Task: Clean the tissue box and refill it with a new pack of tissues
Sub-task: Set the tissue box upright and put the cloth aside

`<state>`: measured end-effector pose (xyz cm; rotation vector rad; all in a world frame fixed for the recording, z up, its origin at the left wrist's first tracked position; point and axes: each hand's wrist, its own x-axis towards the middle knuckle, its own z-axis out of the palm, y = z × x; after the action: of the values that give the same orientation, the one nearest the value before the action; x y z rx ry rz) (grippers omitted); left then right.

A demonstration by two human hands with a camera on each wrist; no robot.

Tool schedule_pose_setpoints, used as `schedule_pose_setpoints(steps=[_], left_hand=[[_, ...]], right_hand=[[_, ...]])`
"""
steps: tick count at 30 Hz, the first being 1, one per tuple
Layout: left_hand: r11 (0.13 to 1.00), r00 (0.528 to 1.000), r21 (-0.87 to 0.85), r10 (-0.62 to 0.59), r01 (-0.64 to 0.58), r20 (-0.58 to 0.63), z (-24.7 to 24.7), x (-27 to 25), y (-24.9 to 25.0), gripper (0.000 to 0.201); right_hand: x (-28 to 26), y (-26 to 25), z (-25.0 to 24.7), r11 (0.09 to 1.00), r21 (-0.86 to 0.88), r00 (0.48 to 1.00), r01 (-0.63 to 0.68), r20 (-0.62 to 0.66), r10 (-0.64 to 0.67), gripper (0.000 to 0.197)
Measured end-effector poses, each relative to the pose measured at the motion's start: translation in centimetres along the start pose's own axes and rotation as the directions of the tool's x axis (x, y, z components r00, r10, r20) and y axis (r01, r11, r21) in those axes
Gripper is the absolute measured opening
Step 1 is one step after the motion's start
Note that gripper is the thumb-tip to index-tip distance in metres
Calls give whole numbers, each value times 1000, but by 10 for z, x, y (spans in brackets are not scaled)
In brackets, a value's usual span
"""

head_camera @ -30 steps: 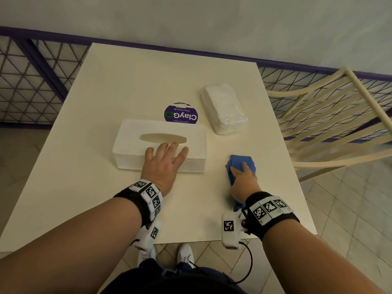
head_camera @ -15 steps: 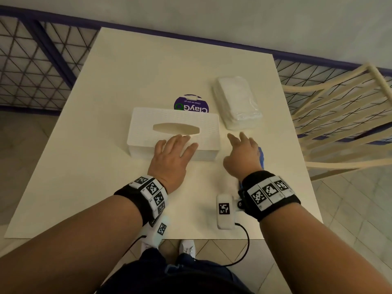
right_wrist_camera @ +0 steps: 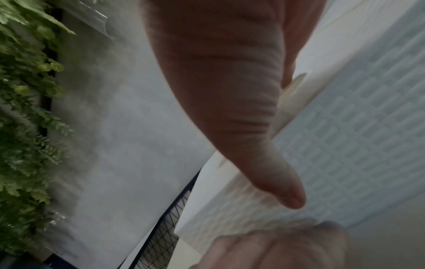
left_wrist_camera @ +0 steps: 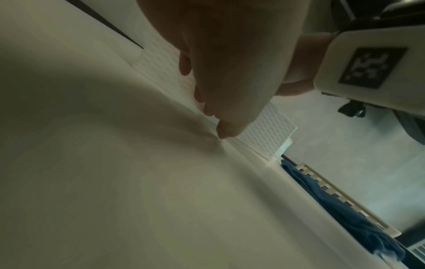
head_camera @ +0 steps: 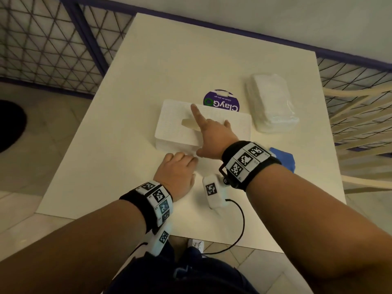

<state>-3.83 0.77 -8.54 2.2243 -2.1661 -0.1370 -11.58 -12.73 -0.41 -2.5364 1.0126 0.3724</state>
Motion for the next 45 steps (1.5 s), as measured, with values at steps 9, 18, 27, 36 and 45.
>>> schedule_pose_setpoints(steps=[9,18,27,36,45], left_hand=[[977,989,-183,-92,113,115,-7,5,5,55],[962,981,-196,-173,188,92,-4,9,15,45],[958,982,-215,-181,189,57,1,12,14,37],[947,966,-207,-223,246,131,-3,17,19,24],[944,969,-263,-150,199,195,-15,13,14,45]], right_hand=[[16,-4,0,989,13,987,-146,71,145,114],[16,2,-4,989,46,988,-142,60,139,110],[17,2,-7,990,39,988,-139,66,136,109],[22,1,-27,986,62,985,-156,80,151,80],[20,1,-62,992,72,994,-104,-11,105,74]])
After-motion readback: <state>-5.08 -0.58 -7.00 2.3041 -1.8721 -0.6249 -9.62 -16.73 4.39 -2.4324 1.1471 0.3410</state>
